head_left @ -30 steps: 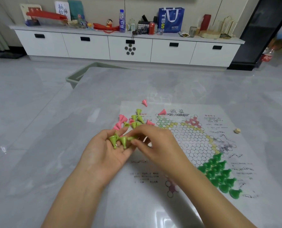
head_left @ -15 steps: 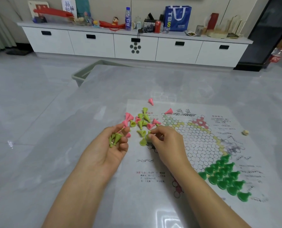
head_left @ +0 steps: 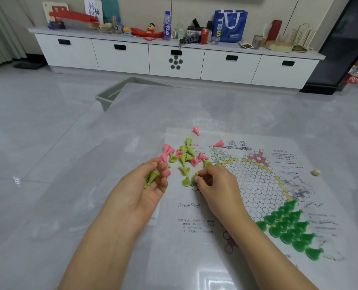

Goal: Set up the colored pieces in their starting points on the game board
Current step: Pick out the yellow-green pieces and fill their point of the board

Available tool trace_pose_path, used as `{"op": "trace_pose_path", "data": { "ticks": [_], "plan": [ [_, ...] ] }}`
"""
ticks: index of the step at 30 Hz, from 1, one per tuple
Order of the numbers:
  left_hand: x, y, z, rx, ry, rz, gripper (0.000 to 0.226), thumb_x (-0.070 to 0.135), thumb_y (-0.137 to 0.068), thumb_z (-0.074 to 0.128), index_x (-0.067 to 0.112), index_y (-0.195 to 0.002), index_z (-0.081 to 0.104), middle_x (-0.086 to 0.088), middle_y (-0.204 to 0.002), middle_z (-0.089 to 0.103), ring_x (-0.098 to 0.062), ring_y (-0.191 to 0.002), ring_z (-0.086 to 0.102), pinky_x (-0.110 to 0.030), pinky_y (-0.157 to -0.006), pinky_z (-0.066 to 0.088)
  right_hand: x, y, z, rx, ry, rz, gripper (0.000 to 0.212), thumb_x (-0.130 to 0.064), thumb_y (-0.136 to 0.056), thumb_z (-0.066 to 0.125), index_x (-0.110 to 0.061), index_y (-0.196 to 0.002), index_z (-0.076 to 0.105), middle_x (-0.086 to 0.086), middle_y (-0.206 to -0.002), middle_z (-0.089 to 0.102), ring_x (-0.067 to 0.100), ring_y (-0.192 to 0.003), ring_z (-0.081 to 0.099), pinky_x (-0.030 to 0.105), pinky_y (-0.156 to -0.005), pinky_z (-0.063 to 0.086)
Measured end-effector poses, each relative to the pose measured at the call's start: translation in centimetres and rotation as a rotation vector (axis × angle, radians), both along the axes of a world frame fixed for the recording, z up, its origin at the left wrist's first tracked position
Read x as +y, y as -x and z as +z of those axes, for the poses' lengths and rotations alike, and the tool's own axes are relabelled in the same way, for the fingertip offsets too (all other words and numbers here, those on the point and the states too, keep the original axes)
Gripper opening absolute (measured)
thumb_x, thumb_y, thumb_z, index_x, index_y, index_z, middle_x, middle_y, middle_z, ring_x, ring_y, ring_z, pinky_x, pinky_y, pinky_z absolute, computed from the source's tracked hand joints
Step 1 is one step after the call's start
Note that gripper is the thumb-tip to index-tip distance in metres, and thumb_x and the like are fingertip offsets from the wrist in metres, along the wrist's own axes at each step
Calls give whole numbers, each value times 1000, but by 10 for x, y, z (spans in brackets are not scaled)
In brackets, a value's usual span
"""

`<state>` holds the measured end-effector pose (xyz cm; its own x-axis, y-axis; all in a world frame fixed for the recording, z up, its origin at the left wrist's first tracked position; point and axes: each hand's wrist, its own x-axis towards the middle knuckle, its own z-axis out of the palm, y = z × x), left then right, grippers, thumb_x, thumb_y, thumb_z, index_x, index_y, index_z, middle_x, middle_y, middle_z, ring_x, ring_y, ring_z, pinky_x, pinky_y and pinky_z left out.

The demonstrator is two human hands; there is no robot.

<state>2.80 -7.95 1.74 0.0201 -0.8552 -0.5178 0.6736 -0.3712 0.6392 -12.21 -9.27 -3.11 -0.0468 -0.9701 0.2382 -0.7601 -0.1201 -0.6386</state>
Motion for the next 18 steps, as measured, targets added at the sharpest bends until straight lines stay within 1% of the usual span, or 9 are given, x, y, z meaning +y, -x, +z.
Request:
{"op": "trace_pose_path", "data": {
  "ticks": [2,4,8,10,12,14,16,17,18],
  "plan": [
    [0,0,0,20,-5,11,18,3,-89,47,3,-78,62,-7,-65,62,-13,-60,57,-14,-45,49,0,0,0,-5,6,1,8,-14,-83,61,-9,-80,65,-16,-68,42,12,-76,45,8,-63,32],
    [0,0,0,39,-5,18,18,2,-88,47,2,-78,62,-8,-63,62,-15,-62,57,-15,-47,51,0,1,0,-11,6,0,8,-15,-83,61,-9,-79,65,-17,-68,42,11,-76,45,7,-62,32],
    [0,1,-2,54,2,5,16,1,-88,46,2,-82,60,-11,-73,60,-19,-70,58,-16,-50,53,0,1,-1,-5,0,-2,9,-16,-83,61,-9,-81,66,-11,-72,47,12,-76,45,8,-63,31],
    [0,1,-2,73,8,-8,14,2,-88,46,1,-85,60,-12,-77,61,-21,-75,60,-19,-53,55,0,2,-1,5,-1,8,10,-18,-84,61,-10,-87,67,-9,-74,48,13,-77,46,13,-63,31],
    [1,1,-1,126,3,-32,14,2,-88,47,-1,-89,61,-16,-86,65,-25,-84,64,-27,-66,58,3,3,1,-5,13,9,15,-19,-84,61,-12,-96,67,-4,-79,55,14,-77,50,19,-69,36],
    [2,1,0,204,-16,-68,19,4,-87,46,-3,-95,61,-21,-99,67,-31,-97,64,-35,-79,53,6,3,8,-55,71,5,14,-18,-84,60,-14,-96,68,-1,-82,61,11,-73,52,23,-71,41],
    [3,2,2,282,-27,-106,25,4,-85,43,-4,-100,61,-27,-105,65,-35,-103,61,-41,-85,50,11,1,22,-107,190,91,11,-21,-83,61,-16,-87,70,-3,-77,63,2,-66,50,16,-67,40],
    [3,3,2,321,-19,-126,27,4,-82,43,-5,-102,60,-28,-104,65,-36,-101,62,-43,-85,51,12,-1,29,-102,246,172,12,-24,-83,60,-18,-87,70,-6,-74,61,0,-64,48,11,-66,37],
    [3,3,2,353,-1,-148,31,4,-77,44,-5,-103,59,-28,-98,67,-36,-94,65,-43,-84,53,13,-2,33,-73,290,264,12,-25,-83,59,-22,-89,69,-9,-73,58,0,-65,46,10,-66,37]
  ]
}}
